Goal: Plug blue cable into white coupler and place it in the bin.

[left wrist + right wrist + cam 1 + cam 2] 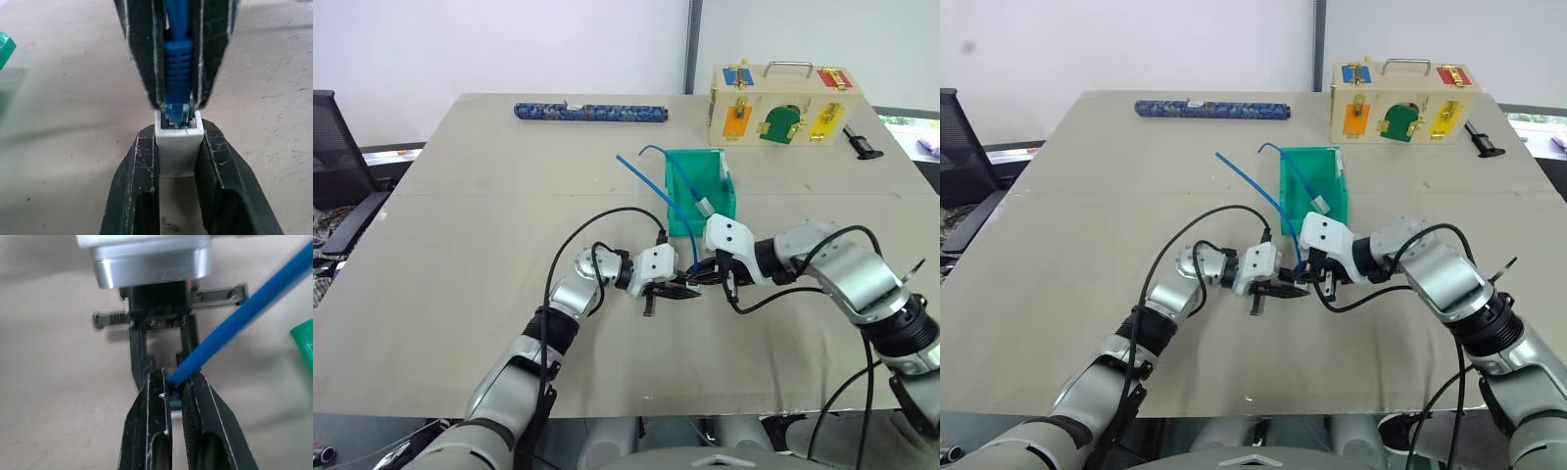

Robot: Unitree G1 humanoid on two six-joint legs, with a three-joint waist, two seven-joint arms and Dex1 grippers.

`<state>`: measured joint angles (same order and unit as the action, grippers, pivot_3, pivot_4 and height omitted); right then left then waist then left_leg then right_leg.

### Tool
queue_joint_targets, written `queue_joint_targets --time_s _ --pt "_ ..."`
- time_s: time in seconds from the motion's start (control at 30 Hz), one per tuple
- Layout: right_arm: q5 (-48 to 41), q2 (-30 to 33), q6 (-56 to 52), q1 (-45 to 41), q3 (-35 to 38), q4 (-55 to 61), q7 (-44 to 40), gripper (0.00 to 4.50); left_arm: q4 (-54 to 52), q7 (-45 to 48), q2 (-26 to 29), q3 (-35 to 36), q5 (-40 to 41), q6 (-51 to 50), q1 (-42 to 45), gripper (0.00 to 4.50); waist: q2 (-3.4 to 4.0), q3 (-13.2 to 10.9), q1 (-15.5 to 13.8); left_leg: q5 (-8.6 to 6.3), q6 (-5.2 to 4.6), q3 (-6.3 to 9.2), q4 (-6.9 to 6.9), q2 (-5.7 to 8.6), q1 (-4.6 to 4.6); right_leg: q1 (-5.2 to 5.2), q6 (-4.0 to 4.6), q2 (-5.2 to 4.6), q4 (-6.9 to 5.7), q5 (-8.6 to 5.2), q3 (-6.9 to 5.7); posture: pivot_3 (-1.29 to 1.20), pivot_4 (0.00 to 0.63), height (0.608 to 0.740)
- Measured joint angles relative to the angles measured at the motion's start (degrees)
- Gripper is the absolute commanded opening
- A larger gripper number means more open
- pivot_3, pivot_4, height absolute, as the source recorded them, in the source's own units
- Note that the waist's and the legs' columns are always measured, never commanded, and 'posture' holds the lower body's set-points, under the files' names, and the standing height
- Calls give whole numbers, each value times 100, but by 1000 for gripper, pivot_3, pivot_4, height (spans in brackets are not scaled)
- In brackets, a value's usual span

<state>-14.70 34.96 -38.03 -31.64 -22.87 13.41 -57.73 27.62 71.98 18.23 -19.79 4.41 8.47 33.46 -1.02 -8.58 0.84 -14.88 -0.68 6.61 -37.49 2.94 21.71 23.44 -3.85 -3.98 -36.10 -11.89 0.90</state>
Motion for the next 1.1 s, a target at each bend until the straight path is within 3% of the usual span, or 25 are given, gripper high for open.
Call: queue_joint_targets --time_s 0.03,0.07,0.2,0.37,0.57,0.67,0.83,0.93,1.07,1.1 --pt "46 -60 121 113 -16 -120 81 979 -17 -25 -9 -4 -16 -20 4 388 1 -1 3 0 0 -2 0 0 1 2 0 0 -4 0 2 0 150 740" --pt "45 -208 350 306 100 -213 200 1581 -49 -53 -10 10 6 -53 -27 388 9 -8 3 1 1 -5 -2 1 3 9 0 -2 -12 0 6 0 150 740" --pt "-282 -403 476 621 846 102 532 3250 -350 -91 -46 12 53 -303 -114 388 14 -15 -12 1 2 2 -2 -1 13 20 2 -2 -19 0 7 0 150 740" --pt "-1260 -442 574 1067 2238 1623 810 3250 -788 -126 113 161 267 -880 -241 388 16 -16 -12 1 2 10 6 -2 18 26 2 -2 -17 -1 5 0 150 740" --pt "-1424 -313 249 2404 2905 2929 1682 3250 -1531 -481 272 607 711 -2014 -428 388 16 -17 -18 0 0 5 9 -1 21 25 0 -4 -12 -2 9 0 150 740" --pt "-1129 -276 234 3264 3129 3454 2195 3250 -1852 -1131 29 985 1139 -3258 -273 388 12 -20 -68 0 0 17 2 -1 21 15 -20 -2 -12 -15 -4 0 150 740" --pt "-371 -455 465 4894 3317 3876 2864 3250 -1998 -2261 -134 1636 1681 -5678 830 388 5 -25 -89 2 2 12 -6 7 14 9 -30 2 -22 -20 -10 0 150 740" --pt "-65 -700 663 5447 3294 4017 3158 3250 -1733 -2791 -285 1848 1731 -6178 1556 388 4 -25 -33 2 3 4 -5 6 6 8 -31 2 -21 -20 3 0 150 740" --pt "207 -934 912 5649 3266 4131 3452 3250 -540 -3239 -615 1932 1698 -6409 2498 388 -2 -30 -9 3 5 -3 -5 7 4 10 -31 3 -21 -20 5 0 150 740" --pt "281 -977 963 5663 3269 4138 3513 3306 55 -3402 -743 2002 1686 -6442 2905 888 -6 -32 -21 3 5 -5 -5 9 5 10 -31 3 -22 -20 3 0 150 740"
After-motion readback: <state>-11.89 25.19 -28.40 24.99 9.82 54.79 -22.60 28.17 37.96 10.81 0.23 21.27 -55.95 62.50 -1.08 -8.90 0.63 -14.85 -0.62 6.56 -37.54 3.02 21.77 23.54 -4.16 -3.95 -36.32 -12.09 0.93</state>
